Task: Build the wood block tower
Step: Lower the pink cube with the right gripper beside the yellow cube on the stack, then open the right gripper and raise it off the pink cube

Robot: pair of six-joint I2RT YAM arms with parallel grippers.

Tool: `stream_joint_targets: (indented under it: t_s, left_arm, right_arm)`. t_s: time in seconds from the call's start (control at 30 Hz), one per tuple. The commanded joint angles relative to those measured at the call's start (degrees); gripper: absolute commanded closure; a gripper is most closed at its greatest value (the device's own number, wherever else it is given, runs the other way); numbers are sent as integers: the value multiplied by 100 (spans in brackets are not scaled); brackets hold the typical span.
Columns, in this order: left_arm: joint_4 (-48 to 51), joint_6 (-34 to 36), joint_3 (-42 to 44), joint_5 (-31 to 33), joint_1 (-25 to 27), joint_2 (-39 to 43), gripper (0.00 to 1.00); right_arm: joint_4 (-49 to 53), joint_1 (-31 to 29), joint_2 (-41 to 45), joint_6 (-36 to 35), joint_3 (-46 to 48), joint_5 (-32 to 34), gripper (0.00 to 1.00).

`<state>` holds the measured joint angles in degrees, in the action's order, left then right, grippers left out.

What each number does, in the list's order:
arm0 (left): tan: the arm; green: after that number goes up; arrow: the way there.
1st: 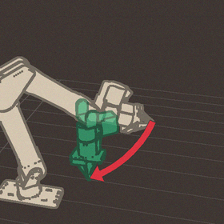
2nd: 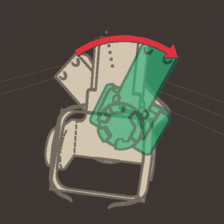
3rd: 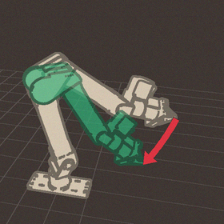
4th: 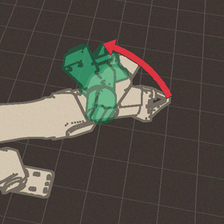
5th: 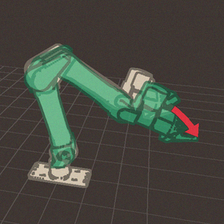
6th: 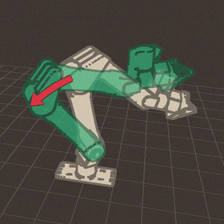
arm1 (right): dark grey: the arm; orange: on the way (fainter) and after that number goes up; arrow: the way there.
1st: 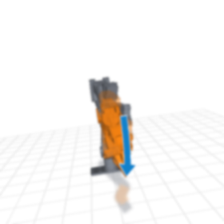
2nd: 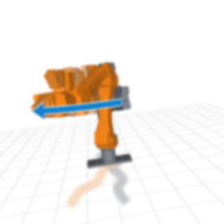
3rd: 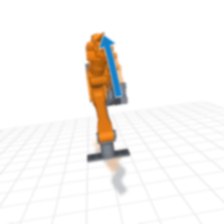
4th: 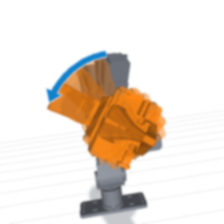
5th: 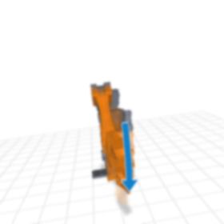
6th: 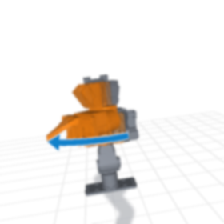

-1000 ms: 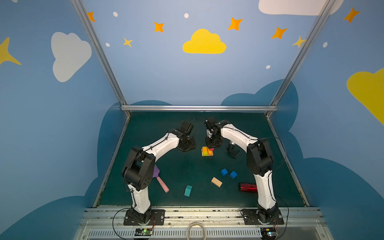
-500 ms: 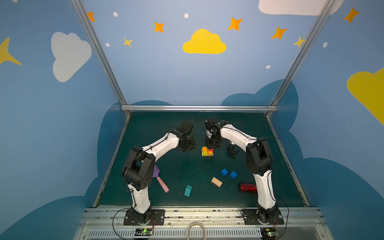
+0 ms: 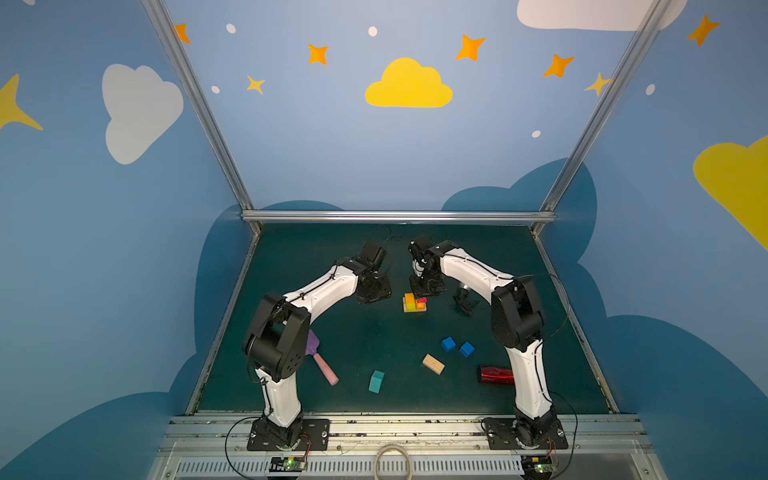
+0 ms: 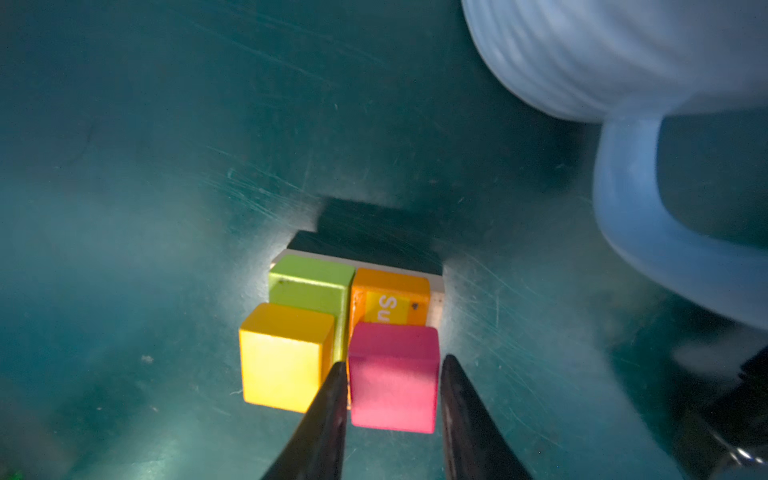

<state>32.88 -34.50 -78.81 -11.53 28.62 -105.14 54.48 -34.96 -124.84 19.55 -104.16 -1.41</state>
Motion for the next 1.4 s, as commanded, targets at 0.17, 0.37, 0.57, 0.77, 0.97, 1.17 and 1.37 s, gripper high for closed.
stream_joint_targets:
  t_s: [0.17,0.37,0.57,0.77,0.97,1.17,1.37]
  left_arm:
    - [70,49,-74,-25,-24,22,57]
    - [71,49,-72,-25,-28,29,57]
    - [70,49,-74,-25,-31,47,57]
    - [74,49,-81,-21,-32,44,57]
    - [79,49,-107,-22,-31,48,57]
    - [86,45,-122,-24,-26,46,57]
    - [84,41,-115,-19,-28,97,57]
  right_arm:
    - [99,24,-25,82,-184,-4,62]
    - [133,23,53,87,-184,22,62]
    - [147,16,122,98,-184,24,62]
    - [170,16,214,144,-183,62,61]
    - [168,16,311,154,-184,71,61]
    - [176,16,443,154,-160,105,60]
    - [142,15,668,170,-64,106,57]
